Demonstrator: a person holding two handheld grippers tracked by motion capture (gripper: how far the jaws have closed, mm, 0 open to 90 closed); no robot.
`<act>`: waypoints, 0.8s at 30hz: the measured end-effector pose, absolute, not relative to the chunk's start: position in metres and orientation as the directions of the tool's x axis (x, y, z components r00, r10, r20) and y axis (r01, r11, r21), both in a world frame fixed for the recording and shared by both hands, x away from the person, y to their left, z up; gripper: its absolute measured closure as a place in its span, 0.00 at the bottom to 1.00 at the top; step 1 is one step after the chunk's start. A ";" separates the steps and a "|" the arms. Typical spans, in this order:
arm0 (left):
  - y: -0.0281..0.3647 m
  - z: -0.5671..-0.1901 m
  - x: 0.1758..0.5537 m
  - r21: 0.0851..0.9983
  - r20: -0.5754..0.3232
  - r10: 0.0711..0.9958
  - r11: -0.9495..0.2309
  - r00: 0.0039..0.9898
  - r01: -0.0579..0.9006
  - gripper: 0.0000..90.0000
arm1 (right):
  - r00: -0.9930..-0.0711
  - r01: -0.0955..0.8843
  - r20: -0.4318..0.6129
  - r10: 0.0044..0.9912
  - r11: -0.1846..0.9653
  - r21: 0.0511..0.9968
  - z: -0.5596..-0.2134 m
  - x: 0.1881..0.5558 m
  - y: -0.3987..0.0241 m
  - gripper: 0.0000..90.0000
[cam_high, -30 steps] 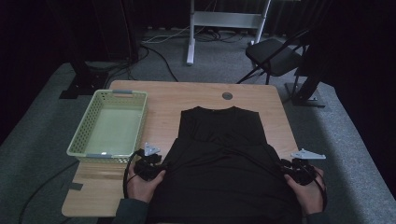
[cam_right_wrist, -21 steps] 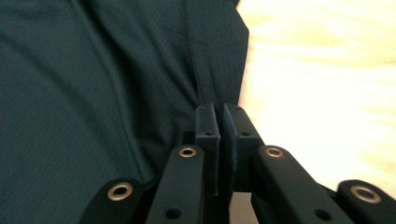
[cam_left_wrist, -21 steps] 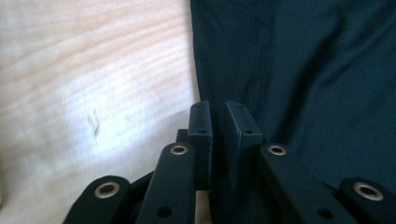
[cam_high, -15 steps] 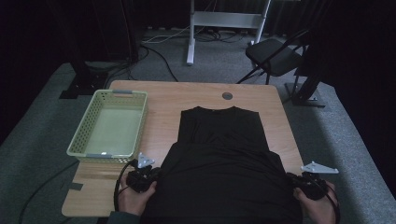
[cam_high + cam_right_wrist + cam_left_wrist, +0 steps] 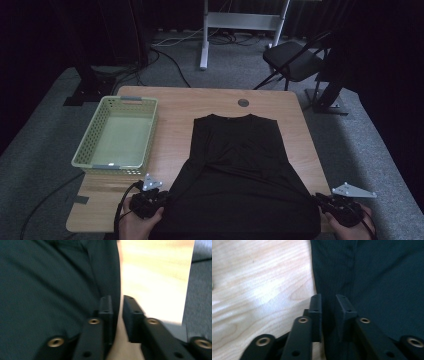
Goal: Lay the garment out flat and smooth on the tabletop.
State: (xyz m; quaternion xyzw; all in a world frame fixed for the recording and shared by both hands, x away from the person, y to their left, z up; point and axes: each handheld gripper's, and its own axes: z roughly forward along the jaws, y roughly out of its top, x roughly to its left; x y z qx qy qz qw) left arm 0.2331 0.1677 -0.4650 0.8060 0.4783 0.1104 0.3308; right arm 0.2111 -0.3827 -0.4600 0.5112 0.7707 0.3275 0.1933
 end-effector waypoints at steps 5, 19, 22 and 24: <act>0.159 -0.456 0.254 0.682 -0.120 0.849 -0.306 0.515 0.664 0.73 | -0.423 0.599 0.034 0.905 0.251 0.760 -0.449 0.241 -0.367 0.69; 0.104 -0.447 0.350 0.717 -0.098 0.819 -0.336 0.565 0.611 0.70 | -0.473 0.600 0.001 0.881 0.321 0.733 -0.465 0.324 -0.313 0.62; 0.096 -0.450 0.364 0.704 -0.098 0.818 -0.345 0.567 0.621 0.70 | -0.467 0.609 0.009 0.884 0.314 0.728 -0.469 0.329 -0.312 0.62; 0.091 -0.453 0.371 0.697 -0.100 0.819 -0.348 0.566 0.627 0.71 | -0.460 0.617 0.016 0.888 0.307 0.724 -0.472 0.331 -0.312 0.62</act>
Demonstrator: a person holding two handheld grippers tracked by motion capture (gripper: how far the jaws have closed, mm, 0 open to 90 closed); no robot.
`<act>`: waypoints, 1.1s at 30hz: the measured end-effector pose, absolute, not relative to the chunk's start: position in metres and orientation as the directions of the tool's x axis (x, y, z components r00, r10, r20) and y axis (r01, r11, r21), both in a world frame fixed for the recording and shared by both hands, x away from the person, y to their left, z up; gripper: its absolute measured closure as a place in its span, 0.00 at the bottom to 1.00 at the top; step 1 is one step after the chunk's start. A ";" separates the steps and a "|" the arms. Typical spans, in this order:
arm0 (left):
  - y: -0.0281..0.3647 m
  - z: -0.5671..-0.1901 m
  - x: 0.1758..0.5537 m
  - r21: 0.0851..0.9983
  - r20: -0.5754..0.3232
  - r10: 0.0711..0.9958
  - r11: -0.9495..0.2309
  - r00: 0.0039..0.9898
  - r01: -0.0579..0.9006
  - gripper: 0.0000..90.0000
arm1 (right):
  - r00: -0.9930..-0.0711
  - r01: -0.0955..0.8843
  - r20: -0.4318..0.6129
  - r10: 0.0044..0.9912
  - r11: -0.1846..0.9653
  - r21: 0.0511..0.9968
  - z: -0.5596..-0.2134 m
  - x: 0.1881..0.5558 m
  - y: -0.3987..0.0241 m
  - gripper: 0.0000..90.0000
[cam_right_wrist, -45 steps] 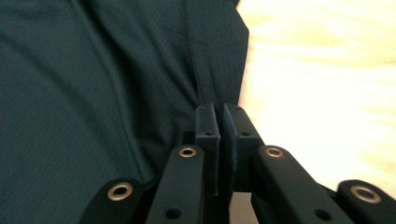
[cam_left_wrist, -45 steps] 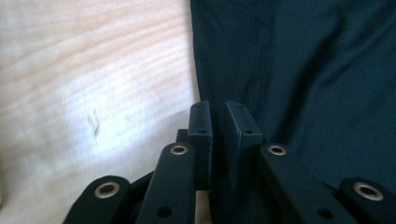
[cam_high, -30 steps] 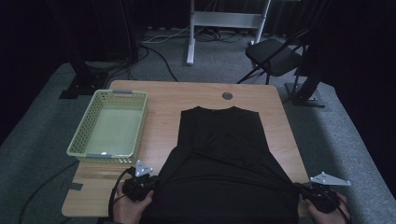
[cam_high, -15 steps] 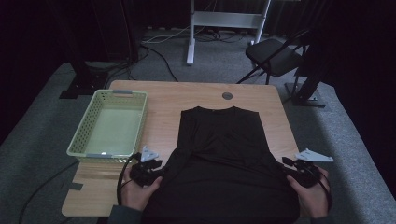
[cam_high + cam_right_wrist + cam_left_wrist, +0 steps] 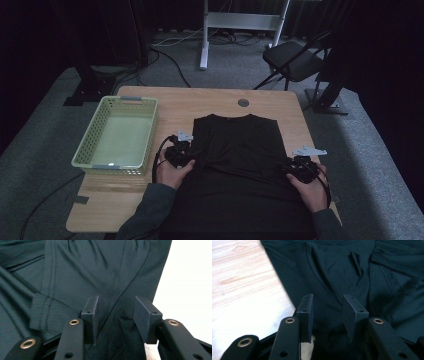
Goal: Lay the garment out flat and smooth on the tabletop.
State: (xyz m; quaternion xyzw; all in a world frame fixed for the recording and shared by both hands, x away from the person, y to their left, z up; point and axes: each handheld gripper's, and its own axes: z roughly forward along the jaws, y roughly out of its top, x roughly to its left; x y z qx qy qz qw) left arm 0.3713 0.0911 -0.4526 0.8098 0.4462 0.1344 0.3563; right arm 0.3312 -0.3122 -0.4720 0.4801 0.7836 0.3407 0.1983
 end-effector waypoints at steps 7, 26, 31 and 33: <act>0.078 -0.463 0.389 0.656 -0.080 0.816 -0.389 0.572 0.646 0.73 | -0.460 0.629 0.024 0.887 0.307 0.714 -0.480 0.334 -0.315 0.60; 0.048 -0.467 0.421 0.631 -0.071 0.834 -0.387 0.546 0.673 0.72 | -0.418 0.644 0.010 0.908 0.289 0.708 -0.479 0.356 -0.340 0.61; 0.041 -0.467 0.430 0.635 -0.066 0.840 -0.380 0.538 0.672 0.71 | -0.404 0.648 0.014 0.915 0.275 0.710 -0.480 0.363 -0.347 0.61; 0.039 -0.468 0.434 0.639 -0.063 0.843 -0.376 0.533 0.671 0.71 | -0.397 0.649 0.008 0.918 0.274 0.710 -0.480 0.366 -0.350 0.62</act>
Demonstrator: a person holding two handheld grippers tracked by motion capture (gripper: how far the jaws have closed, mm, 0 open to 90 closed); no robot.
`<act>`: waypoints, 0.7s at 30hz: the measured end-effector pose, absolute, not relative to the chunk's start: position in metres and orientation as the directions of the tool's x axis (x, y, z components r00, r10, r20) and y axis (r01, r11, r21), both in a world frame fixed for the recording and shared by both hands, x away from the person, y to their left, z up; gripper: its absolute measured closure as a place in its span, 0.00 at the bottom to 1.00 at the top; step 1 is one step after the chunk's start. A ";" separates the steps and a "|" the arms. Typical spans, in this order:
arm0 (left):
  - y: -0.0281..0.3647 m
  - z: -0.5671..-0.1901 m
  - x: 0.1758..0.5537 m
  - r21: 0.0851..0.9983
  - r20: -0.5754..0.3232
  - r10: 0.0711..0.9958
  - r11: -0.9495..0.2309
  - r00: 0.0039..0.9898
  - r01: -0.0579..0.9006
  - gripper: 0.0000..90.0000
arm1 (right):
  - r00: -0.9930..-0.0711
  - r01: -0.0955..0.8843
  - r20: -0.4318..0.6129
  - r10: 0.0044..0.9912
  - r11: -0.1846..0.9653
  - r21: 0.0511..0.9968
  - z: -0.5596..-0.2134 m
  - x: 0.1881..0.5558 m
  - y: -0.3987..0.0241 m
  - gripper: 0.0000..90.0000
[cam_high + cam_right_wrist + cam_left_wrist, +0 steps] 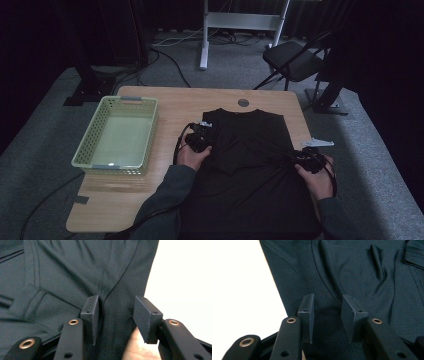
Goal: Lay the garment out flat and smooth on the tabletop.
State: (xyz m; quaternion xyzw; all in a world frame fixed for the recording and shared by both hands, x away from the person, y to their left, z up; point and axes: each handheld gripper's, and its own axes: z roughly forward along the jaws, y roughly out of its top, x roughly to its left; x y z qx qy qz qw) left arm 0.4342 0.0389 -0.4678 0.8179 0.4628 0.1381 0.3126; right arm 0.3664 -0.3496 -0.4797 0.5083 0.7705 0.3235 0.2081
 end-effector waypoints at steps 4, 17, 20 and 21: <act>0.037 -0.468 0.443 0.642 -0.062 0.848 -0.370 0.527 0.672 0.71 | -0.388 0.651 0.010 0.921 0.267 0.710 -0.480 0.373 -0.355 0.62; 0.033 -0.469 0.468 0.652 -0.068 0.867 -0.335 0.493 0.680 0.72 | -0.370 0.674 0.006 0.929 0.264 0.690 -0.477 0.387 -0.352 0.59; 0.034 -0.468 0.467 0.648 -0.079 0.866 -0.332 0.494 0.686 0.71 | -0.371 0.674 0.011 0.928 0.262 0.691 -0.477 0.384 -0.351 0.58; 0.034 -0.468 0.467 0.648 -0.079 0.866 -0.332 0.493 0.686 0.68 | -0.379 0.668 0.005 0.925 0.270 0.693 -0.476 0.378 -0.349 0.57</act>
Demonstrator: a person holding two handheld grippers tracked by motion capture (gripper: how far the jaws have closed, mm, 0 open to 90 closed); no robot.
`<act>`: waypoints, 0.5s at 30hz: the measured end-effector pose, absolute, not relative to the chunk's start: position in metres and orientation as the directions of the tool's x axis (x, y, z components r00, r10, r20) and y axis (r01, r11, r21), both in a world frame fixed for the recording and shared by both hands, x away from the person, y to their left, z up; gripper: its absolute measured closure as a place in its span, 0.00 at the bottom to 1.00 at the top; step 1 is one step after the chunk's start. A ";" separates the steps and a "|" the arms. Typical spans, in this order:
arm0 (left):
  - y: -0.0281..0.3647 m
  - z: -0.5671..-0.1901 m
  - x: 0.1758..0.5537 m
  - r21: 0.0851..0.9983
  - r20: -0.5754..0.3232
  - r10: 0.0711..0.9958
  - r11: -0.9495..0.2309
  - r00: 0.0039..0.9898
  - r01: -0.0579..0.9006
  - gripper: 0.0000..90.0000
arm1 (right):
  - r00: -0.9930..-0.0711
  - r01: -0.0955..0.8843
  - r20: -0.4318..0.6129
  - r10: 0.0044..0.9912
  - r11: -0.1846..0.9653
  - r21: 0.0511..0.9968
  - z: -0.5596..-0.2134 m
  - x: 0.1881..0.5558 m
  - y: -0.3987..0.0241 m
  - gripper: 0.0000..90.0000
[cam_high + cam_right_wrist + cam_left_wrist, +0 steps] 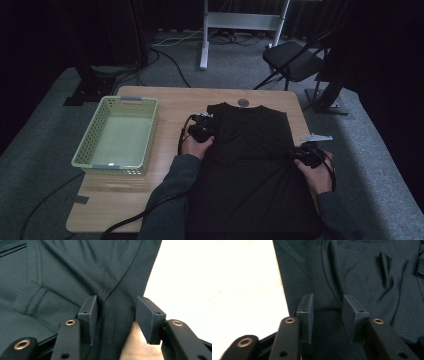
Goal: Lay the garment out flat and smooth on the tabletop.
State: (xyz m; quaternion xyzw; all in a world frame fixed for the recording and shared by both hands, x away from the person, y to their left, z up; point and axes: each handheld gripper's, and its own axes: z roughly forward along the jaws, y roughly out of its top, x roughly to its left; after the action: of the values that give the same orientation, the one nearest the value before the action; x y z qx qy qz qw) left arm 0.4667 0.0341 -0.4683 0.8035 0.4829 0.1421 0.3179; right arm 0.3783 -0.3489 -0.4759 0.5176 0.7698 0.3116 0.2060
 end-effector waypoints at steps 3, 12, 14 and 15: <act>0.038 -0.466 0.462 0.654 -0.082 0.869 -0.323 0.489 0.684 0.66 | -0.386 0.658 0.008 0.922 0.269 0.703 -0.474 0.370 -0.348 0.57; 0.049 -0.445 0.399 0.713 -0.074 0.803 -0.372 0.591 0.595 0.62 | -0.409 0.635 0.022 0.912 0.268 0.725 -0.472 0.322 -0.351 0.55; 0.051 -0.448 0.386 0.706 -0.064 0.787 -0.398 0.613 0.585 0.61 | -0.410 0.637 0.011 0.912 0.278 0.719 -0.475 0.313 -0.351 0.55; 0.051 -0.449 0.378 0.709 -0.063 0.781 -0.404 0.621 0.579 0.61 | -0.410 0.639 0.005 0.912 0.284 0.715 -0.477 0.310 -0.351 0.54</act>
State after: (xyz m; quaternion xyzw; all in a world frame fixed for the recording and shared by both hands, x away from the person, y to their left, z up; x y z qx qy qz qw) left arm 0.3780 0.0510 -0.4490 0.8258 0.4116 0.1410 0.3589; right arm 0.3101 -0.3515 -0.4767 0.5013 0.7734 0.3269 0.2088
